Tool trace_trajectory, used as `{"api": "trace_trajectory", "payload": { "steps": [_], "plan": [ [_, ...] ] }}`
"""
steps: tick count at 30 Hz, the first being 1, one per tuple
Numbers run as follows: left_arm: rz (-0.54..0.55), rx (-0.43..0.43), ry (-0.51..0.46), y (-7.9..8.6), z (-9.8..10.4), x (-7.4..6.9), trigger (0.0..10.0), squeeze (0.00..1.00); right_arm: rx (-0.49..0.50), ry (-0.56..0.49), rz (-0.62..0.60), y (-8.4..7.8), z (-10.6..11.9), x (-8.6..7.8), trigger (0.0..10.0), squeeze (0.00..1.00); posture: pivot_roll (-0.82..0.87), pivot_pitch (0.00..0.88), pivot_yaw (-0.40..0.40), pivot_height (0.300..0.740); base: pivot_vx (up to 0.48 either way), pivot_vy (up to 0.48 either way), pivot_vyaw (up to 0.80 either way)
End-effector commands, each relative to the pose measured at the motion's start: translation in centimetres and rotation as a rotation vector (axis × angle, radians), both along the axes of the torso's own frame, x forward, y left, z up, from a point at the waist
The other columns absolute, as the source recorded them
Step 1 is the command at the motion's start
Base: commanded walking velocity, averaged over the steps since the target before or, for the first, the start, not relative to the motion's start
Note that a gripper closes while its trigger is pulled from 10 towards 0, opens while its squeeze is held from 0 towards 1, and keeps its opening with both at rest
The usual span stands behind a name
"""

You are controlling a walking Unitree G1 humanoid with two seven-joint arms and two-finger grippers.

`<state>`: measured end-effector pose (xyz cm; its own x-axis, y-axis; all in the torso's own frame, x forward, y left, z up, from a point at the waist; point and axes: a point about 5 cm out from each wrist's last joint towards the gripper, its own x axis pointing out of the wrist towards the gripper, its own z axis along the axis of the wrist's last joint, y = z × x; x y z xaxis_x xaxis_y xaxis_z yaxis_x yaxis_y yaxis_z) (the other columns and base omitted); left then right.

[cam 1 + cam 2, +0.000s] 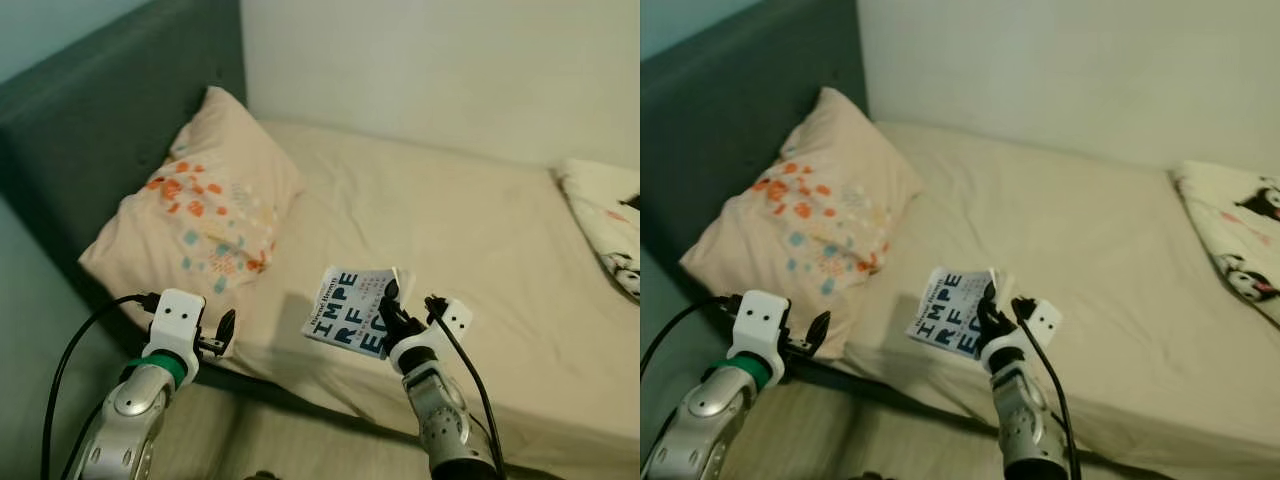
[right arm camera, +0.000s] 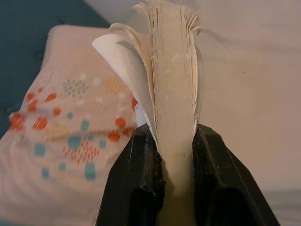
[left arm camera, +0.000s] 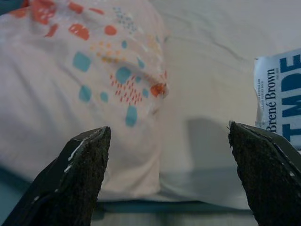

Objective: Clean up the room

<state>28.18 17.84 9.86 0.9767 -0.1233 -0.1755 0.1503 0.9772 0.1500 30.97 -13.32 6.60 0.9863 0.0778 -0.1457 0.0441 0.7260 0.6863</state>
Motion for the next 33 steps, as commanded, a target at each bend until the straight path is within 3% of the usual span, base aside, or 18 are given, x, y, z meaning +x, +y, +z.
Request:
{"api": "trace_trajectory", "payload": {
  "steps": [1,16,33],
  "plan": [
    [-0.011,0.0,0.032,-0.4,-0.6,0.1,10.0,0.0,0.023,-0.012,-0.038,-0.3,0.2,0.0,10.0,0.0,0.15,0.048,0.02,0.697,0.0,0.0,0.0],
    [0.014,0.007,0.013,0.5,0.3,0.9,10.0,0.0,0.016,-0.004,-0.05,0.0,0.3,0.3,10.0,0.0,0.18,0.06,0.021,0.697,0.0,0.0,0.0],
    [-0.004,-0.009,-0.006,0.1,0.7,1.2,10.0,0.0,0.001,0.009,-0.015,0.6,0.3,0.9,10.0,0.0,0.19,0.063,0.02,0.697,0.072,0.0,0.06]
  ]
}}
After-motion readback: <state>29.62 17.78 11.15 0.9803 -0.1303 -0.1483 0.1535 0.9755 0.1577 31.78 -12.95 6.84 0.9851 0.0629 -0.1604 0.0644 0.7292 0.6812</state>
